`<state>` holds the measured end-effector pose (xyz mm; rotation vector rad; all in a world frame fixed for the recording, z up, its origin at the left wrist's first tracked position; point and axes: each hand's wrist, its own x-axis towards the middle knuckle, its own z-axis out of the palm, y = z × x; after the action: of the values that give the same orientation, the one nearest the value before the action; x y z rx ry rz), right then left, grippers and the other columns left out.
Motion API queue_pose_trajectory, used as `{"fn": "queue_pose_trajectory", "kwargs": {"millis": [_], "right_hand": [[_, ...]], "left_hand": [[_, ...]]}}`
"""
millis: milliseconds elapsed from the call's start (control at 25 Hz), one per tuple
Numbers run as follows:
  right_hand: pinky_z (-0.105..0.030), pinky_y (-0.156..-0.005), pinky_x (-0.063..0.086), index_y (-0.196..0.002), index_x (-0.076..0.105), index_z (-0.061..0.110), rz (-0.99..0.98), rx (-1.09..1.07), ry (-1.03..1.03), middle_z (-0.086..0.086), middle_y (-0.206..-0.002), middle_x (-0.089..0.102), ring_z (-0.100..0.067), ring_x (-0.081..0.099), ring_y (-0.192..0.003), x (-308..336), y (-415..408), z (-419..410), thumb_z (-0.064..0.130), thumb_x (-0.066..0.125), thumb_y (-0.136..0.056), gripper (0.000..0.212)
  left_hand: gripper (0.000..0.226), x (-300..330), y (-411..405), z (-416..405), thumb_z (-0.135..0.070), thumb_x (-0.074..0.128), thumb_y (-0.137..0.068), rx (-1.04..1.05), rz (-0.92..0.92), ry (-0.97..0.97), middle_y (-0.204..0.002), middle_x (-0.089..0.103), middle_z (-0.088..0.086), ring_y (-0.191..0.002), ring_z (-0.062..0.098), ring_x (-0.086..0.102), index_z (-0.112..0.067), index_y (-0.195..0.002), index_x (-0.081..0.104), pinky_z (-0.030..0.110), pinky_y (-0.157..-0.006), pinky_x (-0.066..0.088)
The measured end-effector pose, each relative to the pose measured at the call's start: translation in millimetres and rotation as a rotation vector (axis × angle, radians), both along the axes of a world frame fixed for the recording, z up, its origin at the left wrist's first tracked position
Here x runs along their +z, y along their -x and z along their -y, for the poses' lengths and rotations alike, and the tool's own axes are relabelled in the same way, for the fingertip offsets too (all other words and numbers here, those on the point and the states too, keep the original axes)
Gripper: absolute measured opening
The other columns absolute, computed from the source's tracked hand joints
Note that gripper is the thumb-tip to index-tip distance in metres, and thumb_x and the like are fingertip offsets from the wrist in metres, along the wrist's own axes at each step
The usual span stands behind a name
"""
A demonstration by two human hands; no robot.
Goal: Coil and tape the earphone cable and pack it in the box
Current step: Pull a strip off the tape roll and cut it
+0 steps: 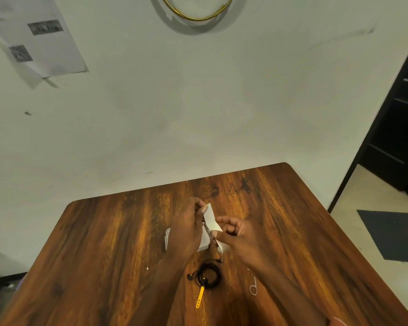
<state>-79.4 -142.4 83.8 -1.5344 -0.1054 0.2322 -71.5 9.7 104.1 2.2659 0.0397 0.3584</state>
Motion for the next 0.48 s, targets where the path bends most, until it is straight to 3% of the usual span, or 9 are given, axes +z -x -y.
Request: {"fn": "queue_pose_trajectory", "kwargs": {"millis": [80, 200, 240, 320, 400, 480], "right_hand": [[-0.017, -0.049, 0.051, -0.114, 0.063, -0.005, -0.035, -0.034, -0.022, -0.007, -0.067, 0.069, -0.007, 0.067, -0.052, 3.3, -1.0, -2.1, -0.004, 0.071, -0.082, 0.033], [-0.019, -0.047, 0.051, -0.118, 0.064, 0.003, -0.047, -0.012, 0.052, -0.023, -0.080, 0.072, -0.006, 0.066, -0.051, 11.1, 1.0, -2.2, 0.002, 0.074, -0.082, 0.037], [-0.017, -0.047, 0.049, -0.116, 0.065, 0.007, -0.044, 0.027, 0.107, -0.022, -0.080, 0.071, -0.003, 0.065, -0.049, 13.2, 0.6, -1.3, 0.003, 0.074, -0.082, 0.036], [-0.015, -0.047, 0.046, -0.115, 0.066, 0.014, -0.010, 0.113, 0.286, -0.004, -0.069, 0.067, 0.001, 0.060, -0.048, 15.2, 0.2, -1.0, 0.003, 0.073, -0.080, 0.037], [-0.020, -0.051, 0.046, -0.121, 0.062, 0.019, -0.006, 0.169, 0.430, 0.006, -0.069, 0.060, -0.002, 0.057, -0.057, 6.3, -0.8, 0.9, 0.006, 0.073, -0.078, 0.047], [-0.021, -0.058, 0.045, -0.132, 0.052, 0.027, -0.016, 0.160, 0.539, 0.004, -0.087, 0.067, -0.009, 0.065, -0.076, -11.2, 0.1, 4.8, 0.015, 0.077, -0.076, 0.063]], "left_hand": [[0.011, 1.7, 0.7, -5.1, -0.015, 0.059, -0.096, -0.029, 0.041, 0.006, -0.093, 0.068, -0.010, -0.084, 0.005, 0.068, -0.026, -0.096, 0.060, 0.028, -0.070, 0.061], [0.008, 3.7, 3.3, -11.2, -0.014, 0.062, -0.094, -0.032, 0.067, -0.063, -0.093, 0.069, -0.011, -0.082, 0.002, 0.066, -0.021, -0.096, 0.066, 0.021, -0.070, 0.057], [0.007, 2.9, 3.7, -12.3, -0.014, 0.062, -0.094, -0.034, 0.089, -0.114, -0.095, 0.070, -0.008, -0.083, 0.005, 0.065, -0.018, -0.097, 0.068, 0.022, -0.071, 0.056], [0.008, 0.1, 5.0, -13.2, -0.012, 0.061, -0.093, -0.034, 0.156, -0.190, -0.095, 0.070, -0.007, -0.081, 0.009, 0.064, -0.016, -0.096, 0.068, 0.019, -0.066, 0.051], [0.009, 6.9, 4.7, -16.1, -0.015, 0.058, -0.095, 0.034, 0.182, -0.165, -0.094, 0.067, -0.011, -0.079, 0.007, 0.062, -0.021, -0.097, 0.066, 0.015, -0.061, 0.044], [0.008, 21.7, -1.0, -22.2, -0.020, 0.057, -0.096, 0.054, 0.190, -0.147, -0.090, 0.066, -0.013, -0.078, 0.006, 0.061, -0.021, -0.096, 0.066, 0.014, -0.060, 0.040]]}}
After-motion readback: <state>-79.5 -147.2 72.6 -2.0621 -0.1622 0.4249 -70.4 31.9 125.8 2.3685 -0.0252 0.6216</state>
